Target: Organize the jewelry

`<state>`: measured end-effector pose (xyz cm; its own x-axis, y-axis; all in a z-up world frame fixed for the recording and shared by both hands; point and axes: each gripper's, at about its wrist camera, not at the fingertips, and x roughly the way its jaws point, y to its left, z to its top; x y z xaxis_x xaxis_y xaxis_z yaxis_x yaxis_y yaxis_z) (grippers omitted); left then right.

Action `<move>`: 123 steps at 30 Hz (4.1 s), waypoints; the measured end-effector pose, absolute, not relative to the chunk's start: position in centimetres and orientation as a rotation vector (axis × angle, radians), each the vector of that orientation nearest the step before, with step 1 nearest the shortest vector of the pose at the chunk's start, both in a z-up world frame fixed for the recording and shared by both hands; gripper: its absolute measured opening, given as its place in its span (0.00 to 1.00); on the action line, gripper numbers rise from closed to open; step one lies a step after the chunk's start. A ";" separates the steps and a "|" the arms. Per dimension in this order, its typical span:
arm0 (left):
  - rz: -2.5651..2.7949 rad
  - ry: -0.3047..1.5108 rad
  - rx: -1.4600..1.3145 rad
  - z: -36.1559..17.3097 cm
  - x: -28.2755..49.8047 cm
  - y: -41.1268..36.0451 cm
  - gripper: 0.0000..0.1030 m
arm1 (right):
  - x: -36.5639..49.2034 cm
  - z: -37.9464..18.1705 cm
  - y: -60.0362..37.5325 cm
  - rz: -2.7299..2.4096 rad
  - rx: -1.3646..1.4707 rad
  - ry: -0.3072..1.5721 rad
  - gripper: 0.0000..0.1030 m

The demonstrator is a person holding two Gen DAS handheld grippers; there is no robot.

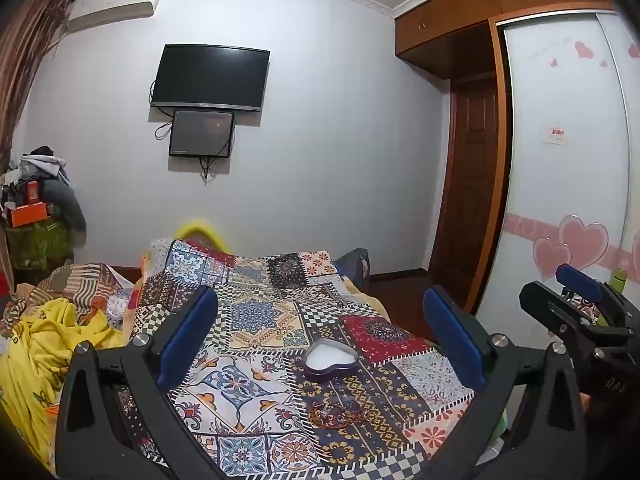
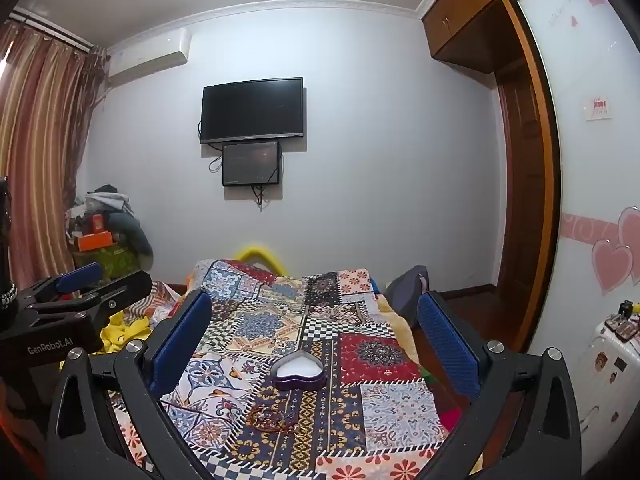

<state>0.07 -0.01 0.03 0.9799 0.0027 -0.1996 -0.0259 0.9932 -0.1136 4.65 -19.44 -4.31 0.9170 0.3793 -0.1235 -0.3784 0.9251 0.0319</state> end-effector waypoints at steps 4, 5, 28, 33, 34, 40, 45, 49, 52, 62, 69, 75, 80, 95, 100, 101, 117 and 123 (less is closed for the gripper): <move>0.018 0.202 -0.111 0.0 0.3 0.0 1.00 | 4.7 -4.4 -19.5 0.391 0.017 0.133 0.99; 0.021 0.201 -0.110 0.1 0.3 0.0 1.00 | 4.8 -4.4 -19.5 0.392 0.017 0.134 0.99; 0.006 0.193 -0.088 -0.2 -0.1 -0.3 1.00 | 4.6 -4.4 -19.2 0.398 0.017 0.143 0.99; 0.005 0.194 -0.087 -0.2 -0.4 -0.1 1.00 | 4.2 -4.5 -19.0 0.399 0.016 0.145 0.99; 0.003 0.195 -0.087 -0.2 -0.5 0.0 1.00 | 4.2 -4.5 -19.0 0.399 0.016 0.145 0.99; 0.003 0.199 -0.088 -0.2 -0.1 -0.3 1.00 | 4.3 -4.4 -19.1 0.400 0.017 0.146 0.99; 0.003 0.201 -0.088 -0.2 0.0 -0.3 1.00 | 4.3 -4.4 -19.1 0.400 0.018 0.146 0.99; 0.000 0.204 -0.088 -0.2 0.0 -0.3 1.00 | 4.2 -4.4 -19.1 0.400 0.019 0.147 0.99; 0.001 0.203 -0.087 -0.1 0.2 -0.3 1.00 | 4.2 -4.4 -19.1 0.400 0.018 0.147 0.99; -0.002 0.205 -0.089 -0.2 0.3 -0.3 1.00 | 4.4 -4.3 -19.2 0.401 0.020 0.148 0.99; -0.002 0.206 -0.087 -0.2 0.4 -0.5 1.00 | 4.3 -4.3 -19.1 0.401 0.022 0.152 0.99; -0.003 0.213 -0.090 -0.4 0.6 -0.5 1.00 | 4.6 -4.3 -19.1 0.406 0.028 0.163 0.99; -0.004 0.228 -0.096 -0.6 1.2 -0.2 1.00 | 5.4 -4.6 -19.0 0.407 0.027 0.181 0.99; 0.029 0.407 -0.101 -5.1 7.9 2.3 0.89 | 10.4 -8.6 -18.8 0.373 -0.008 0.325 0.99; 0.037 0.532 -0.102 -8.2 10.7 3.3 0.79 | 12.8 -11.4 -19.1 0.374 -0.013 0.439 0.97; 0.032 0.559 -0.101 -9.0 11.2 3.4 0.74 | 13.1 -11.8 -19.1 0.375 -0.014 0.458 0.92; -0.124 0.884 -0.074 -18.4 15.1 2.1 0.37 | 17.2 -19.8 -16.5 0.546 -0.085 0.763 0.43; -0.179 0.927 -0.118 -19.4 15.6 2.1 0.26 | 17.7 -21.3 -15.1 0.637 -0.101 0.820 0.34</move>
<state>15.56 2.10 -19.44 0.5873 -0.2037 -0.7833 0.1025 0.9787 -0.1776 17.73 -15.08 -21.26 0.5081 0.4896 -0.7086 -0.5652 0.8103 0.1547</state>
